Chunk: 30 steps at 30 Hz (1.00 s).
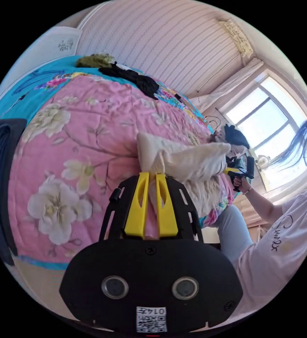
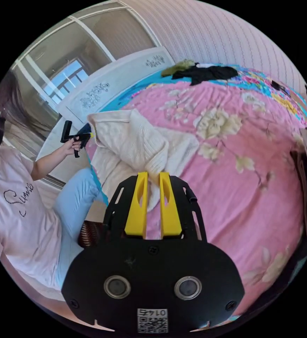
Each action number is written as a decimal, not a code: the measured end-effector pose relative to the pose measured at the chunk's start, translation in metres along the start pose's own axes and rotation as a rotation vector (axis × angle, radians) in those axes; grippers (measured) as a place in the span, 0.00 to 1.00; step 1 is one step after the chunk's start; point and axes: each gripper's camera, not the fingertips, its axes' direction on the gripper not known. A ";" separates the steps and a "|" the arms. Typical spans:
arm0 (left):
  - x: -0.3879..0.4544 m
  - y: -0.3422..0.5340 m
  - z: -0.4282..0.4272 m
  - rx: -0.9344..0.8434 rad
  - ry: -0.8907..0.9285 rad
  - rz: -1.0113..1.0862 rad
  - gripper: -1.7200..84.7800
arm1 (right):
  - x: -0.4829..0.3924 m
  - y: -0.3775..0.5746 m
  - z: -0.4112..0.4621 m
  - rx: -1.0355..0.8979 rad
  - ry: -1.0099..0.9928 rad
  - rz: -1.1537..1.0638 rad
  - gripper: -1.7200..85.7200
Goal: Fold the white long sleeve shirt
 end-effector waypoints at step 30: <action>0.352 0.071 0.154 -0.170 -0.267 0.449 0.01 | -0.233 -0.122 0.205 -0.422 0.346 -0.159 0.01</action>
